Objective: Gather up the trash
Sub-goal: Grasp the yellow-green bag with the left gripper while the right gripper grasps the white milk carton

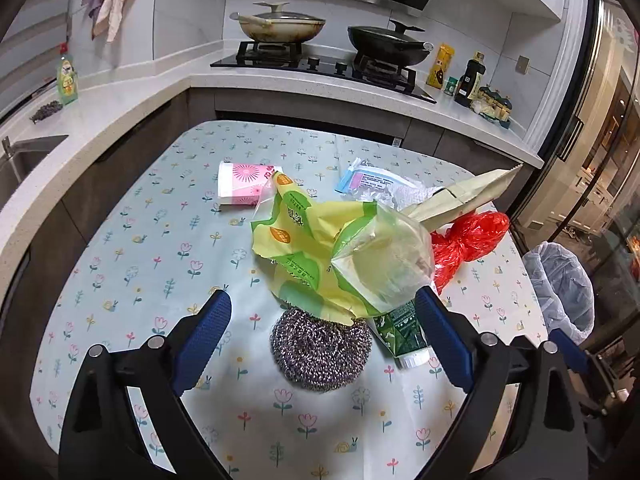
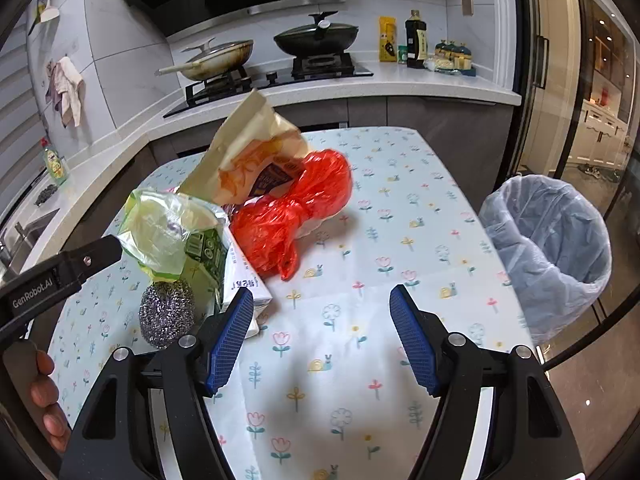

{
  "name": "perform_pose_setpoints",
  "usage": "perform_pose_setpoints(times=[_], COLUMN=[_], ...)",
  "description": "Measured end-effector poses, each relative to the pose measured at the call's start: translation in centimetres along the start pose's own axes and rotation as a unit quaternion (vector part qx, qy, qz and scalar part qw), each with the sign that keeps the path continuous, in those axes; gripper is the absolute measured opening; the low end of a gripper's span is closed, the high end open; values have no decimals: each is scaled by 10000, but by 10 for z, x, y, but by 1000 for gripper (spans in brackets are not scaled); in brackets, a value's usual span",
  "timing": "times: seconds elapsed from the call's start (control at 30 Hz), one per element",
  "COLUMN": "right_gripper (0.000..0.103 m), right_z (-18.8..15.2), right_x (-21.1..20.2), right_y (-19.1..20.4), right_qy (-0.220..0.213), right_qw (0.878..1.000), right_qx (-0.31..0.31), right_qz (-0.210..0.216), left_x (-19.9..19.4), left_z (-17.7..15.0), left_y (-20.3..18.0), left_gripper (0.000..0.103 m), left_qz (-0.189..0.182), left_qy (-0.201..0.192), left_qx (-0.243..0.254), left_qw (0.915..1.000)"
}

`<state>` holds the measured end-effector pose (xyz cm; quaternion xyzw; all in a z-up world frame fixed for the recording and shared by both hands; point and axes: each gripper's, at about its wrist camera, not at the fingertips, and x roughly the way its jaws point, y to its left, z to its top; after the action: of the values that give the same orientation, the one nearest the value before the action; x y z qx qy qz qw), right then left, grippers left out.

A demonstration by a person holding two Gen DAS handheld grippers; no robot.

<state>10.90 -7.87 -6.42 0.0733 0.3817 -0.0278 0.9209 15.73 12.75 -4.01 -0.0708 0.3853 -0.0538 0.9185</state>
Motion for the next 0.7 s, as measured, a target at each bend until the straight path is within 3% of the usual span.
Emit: perform_pose_setpoints(times=[0.23,0.33,0.6,0.7], right_gripper=[68,69,73,73], right_z=[-1,-1,-4,-4], right_x=[22,31,58,70], right_y=[9,14,33,37], right_qy=[182,256,385,437], right_qw=[9998,9996,9985,9980], right_qx=[0,-22,-141,-122], right_qz=[69,122,353,436], left_x=[26,34,44,43], left_z=[9,11,10,8], left_y=[6,5,5,6], left_gripper=[86,72,14,11], left_qz=[-184,-296,-489,-517], left_qy=[128,232,436,405], left_qx=[-183,-156,-80,-43], left_qw=[9996,9992,9978,9978])
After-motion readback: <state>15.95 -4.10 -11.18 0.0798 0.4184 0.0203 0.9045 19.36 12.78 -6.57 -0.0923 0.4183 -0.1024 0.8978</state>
